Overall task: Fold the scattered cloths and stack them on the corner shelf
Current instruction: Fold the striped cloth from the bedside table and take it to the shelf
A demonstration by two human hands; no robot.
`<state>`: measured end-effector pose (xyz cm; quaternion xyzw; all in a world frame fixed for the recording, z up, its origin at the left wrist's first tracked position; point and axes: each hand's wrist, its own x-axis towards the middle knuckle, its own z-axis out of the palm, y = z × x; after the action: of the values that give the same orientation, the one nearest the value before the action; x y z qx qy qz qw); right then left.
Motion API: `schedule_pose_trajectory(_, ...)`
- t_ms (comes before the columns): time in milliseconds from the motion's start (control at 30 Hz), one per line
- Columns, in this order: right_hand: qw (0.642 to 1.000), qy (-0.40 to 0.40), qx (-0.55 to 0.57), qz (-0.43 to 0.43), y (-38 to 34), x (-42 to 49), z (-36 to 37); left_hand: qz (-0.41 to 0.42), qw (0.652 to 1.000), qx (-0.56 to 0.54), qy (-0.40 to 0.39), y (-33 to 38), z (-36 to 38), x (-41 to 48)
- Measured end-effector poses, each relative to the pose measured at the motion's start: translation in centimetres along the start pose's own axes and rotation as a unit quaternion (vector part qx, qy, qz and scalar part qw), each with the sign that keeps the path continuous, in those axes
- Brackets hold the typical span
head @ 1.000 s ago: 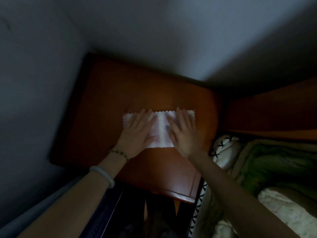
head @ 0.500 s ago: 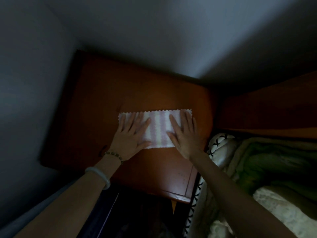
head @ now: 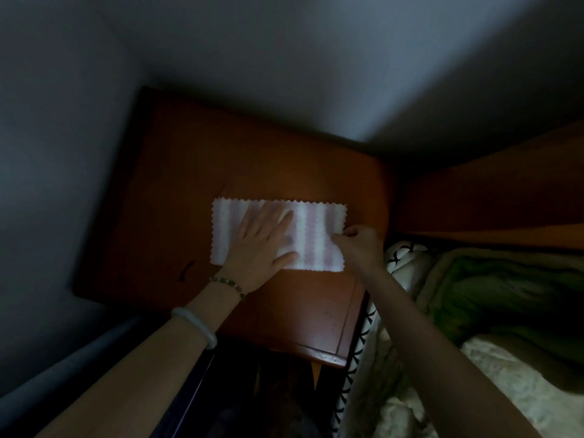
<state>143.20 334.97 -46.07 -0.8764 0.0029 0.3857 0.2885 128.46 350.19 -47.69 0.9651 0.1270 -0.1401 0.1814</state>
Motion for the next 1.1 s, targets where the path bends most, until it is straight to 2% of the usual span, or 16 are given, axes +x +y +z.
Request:
schedule_pose_trajectory(67,0.999,-0.007,-0.022,-0.024,-1.0,-1.0,-0.3,-0.051,0.99,-0.123,0.046,0.5,-1.6,-0.6)
schedule_pose_trajectory(167,0.997,-0.026,-0.011,-0.071,-3.3,-3.2,0.1,-0.125,0.945,-0.289,0.084,0.8,-3.8,-1.7)
schedule_pose_trajectory(233,0.994,-0.044,0.019,-0.095,-4.8,-4.7,1.0,-0.182,0.895,-0.397,0.093,0.9,-5.3,-2.2)
schedule_pose_trajectory(333,0.987,-0.058,0.049,-0.141,-6.8,-7.1,3.4,-0.224,0.793,-0.562,0.072,0.8,-7.0,-2.8)
schedule_pose_trajectory(400,0.981,-0.06,0.049,-0.175,-7.8,-8.3,4.9,-0.231,0.75,-0.618,0.038,0.4,-7.9,-3.1)
schedule_pose_trajectory(433,0.978,-0.071,0.061,-0.185,-8.2,-8.7,5.5,-0.241,0.74,-0.627,0.03,0.1,-8.1,-3.2)
schedule_pose_trajectory(467,0.974,-0.094,0.088,-0.185,-8.3,-9.0,6.0,-0.254,0.738,-0.624,0.028,-0.5,-8.3,-3.4)
schedule_pose_trajectory(567,0.951,-0.178,0.197,-0.158,-7.8,-9.6,6.8,-0.294,0.761,-0.578,0.03,-2.6,-8.2,-4.0)
schedule_pose_trajectory(633,0.954,-0.161,0.186,-0.173,-6.9,-9.6,6.9,-0.308,0.762,-0.568,0.038,-3.7,-7.9,-4.4)
schedule_pose_trajectory(733,0.961,-0.058,0.062,-0.262,-5.3,-8.8,6.9,-0.315,0.771,-0.551,0.054,-5.1,-7.6,-4.8)
schedule_pose_trajectory(867,0.929,0.039,-0.109,-0.352,-3.4,-6.9,8.4,-0.325,0.777,-0.535,0.065,-7.1,-6.8,-5.2)
schedule_pose_trajectory(1000,0.856,0.011,-0.255,-0.45,-3.3,-5.5,10.7,-0.317,0.784,-0.527,0.088,-7.7,-6.2,-5.3)
schedule_pose_trajectory(1100,0.828,-0.005,-0.336,-0.449,-3.5,-5.0,11.7,-0.329,0.795,-0.502,0.089,-8.3,-5.6,-5.1)
